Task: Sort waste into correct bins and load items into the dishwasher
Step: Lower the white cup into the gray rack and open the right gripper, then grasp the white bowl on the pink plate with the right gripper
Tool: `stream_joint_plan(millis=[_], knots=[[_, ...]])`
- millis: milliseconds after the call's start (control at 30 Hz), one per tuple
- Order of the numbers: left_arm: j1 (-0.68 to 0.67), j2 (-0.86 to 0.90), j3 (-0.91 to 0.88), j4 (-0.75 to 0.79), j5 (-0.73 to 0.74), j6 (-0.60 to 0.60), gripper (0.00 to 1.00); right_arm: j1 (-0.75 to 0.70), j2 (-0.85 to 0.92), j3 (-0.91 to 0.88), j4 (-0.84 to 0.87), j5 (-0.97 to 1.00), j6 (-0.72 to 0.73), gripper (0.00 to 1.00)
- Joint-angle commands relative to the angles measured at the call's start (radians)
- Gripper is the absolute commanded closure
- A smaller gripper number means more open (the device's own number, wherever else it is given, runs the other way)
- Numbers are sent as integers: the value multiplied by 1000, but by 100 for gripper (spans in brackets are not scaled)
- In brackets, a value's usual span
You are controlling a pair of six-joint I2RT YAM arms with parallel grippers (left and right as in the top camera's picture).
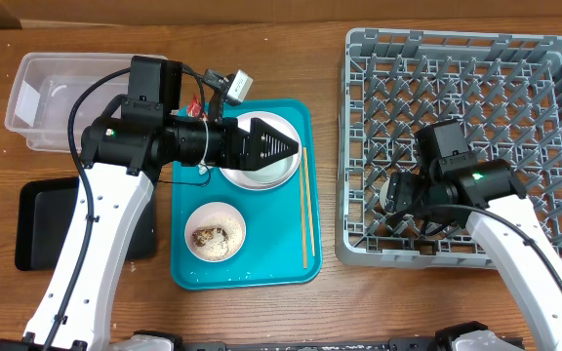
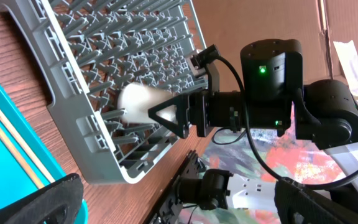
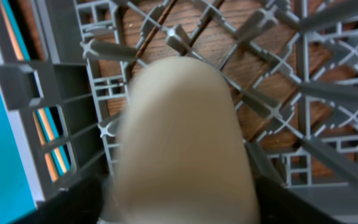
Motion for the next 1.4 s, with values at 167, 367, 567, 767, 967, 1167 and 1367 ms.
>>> stream_joint_plan(millis=[167,367,567,767,967,1167,1367], knots=[[0,-5,11,-83,-293,-47,16,25,-51,222,-35,-1,3,4],[-5,-5,7,-199,-813,-190,17,67,-96,283,51,-137,-45,4],[-43,38,-57,-162,-1094,-244,20,104,-73,283,114,-258,-46,4],[-56,139,-107,-125,-1075,-244,30,147,-61,283,114,-272,-51,7],[-52,123,-55,-168,-1072,-244,29,239,13,283,180,-263,-53,20],[-51,50,139,-357,-1122,-228,25,303,225,283,318,-203,-52,21],[-52,-102,305,-492,-1134,-235,26,304,487,286,444,-185,-53,27]])
